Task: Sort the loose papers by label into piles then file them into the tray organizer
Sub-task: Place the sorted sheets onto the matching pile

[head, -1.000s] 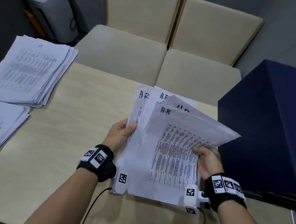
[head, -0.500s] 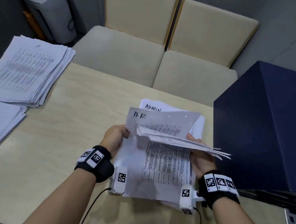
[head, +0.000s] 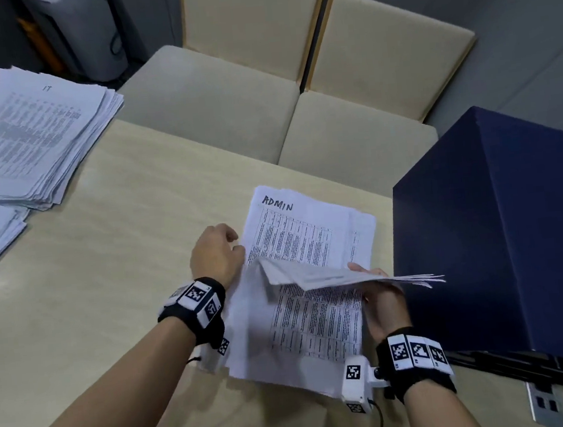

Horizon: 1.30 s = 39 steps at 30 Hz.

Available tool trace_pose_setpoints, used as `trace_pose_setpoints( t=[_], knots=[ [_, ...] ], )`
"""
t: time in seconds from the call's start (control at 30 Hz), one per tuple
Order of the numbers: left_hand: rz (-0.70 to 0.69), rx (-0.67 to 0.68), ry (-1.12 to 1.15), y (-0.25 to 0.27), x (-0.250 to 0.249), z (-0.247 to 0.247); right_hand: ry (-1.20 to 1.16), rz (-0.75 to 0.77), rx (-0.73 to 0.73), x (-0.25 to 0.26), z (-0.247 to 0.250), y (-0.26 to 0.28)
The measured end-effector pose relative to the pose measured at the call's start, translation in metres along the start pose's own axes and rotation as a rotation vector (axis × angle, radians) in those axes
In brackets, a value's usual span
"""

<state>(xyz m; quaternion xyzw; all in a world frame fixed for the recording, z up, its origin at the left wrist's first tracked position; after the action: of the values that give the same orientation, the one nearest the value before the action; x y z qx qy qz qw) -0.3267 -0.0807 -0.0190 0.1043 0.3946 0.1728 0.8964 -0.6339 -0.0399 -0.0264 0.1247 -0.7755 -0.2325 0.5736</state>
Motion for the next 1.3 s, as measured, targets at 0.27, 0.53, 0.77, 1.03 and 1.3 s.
trace_pose_setpoints(
  t=[0.27, 0.53, 0.77, 1.03, 1.3],
  knots=[
    [-0.278, 0.589, 0.319, 0.031, -0.022, 0.001, -0.051, 0.189, 0.055, 0.055, -0.022, 0.011],
    [-0.459, 0.058, 0.772, 0.057, -0.088, 0.062, 0.068, 0.604, 0.070, 0.126, -0.096, 0.071],
    [-0.215, 0.175, 0.732, 0.049, -0.035, 0.029, 0.300, 0.381, 0.085, 0.068, -0.101, 0.072],
    [-0.227, 0.144, 0.693, 0.053, 0.003, 0.050, 0.437, 0.387, 0.031, 0.065, -0.130, 0.050],
    [-0.184, 0.175, 0.669, 0.060, 0.079, 0.151, 0.384, 0.366, 0.240, 0.042, -0.239, 0.058]
  ],
)
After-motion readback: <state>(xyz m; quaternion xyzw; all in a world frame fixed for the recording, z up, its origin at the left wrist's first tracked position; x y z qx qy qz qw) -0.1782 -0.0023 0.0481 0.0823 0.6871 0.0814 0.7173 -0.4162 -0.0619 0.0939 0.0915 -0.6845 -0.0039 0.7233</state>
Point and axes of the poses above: each hand's wrist, its own y-axis away from the middle knuckle, its own z-axis out of the back of the hand, x = y × z, the point moved 5 cm from there along -y, towards the middle knuckle, and after that the axes turned 9 degrees about x, right-handed, at the moved point
